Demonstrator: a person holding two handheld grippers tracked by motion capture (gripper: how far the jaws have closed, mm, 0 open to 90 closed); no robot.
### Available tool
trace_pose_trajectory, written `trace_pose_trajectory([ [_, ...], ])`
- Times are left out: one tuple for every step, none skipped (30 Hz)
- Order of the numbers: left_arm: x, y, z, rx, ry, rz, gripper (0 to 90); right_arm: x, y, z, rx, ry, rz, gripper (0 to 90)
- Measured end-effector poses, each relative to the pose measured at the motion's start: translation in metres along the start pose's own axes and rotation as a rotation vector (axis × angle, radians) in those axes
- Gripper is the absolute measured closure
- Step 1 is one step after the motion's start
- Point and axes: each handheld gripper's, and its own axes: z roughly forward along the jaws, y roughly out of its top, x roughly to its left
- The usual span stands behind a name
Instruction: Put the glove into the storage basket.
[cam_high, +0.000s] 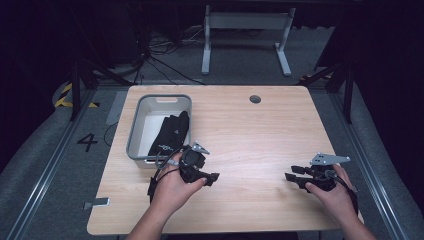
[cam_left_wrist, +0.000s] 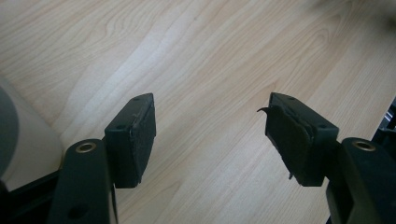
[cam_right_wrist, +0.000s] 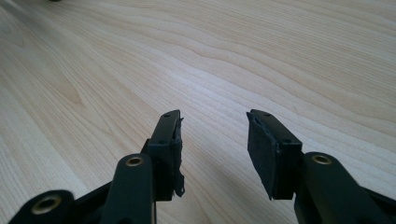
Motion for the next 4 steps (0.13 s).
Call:
trace_pose_trajectory([
  [-0.0002,0.0,0.0005,0.003,0.001,0.004,34.3,0.0001,0.0,0.0,-0.001,0.0,-0.001,55.1],
  [-0.0009,0.0,0.0009,-0.001,0.0,0.005,34.3,0.0002,0.0,0.0,-0.001,0.0,-0.002,55.0],
  [-0.0015,0.0,0.0007,-0.003,-0.001,0.004,34.2,0.0003,0.0,0.0,-0.003,-0.001,-0.002,54.8],
  [-0.0022,0.0,0.0006,-0.01,-0.003,0.006,34.1,0.0003,0.0001,-0.0001,-0.004,-0.002,-0.001,54.7],
])
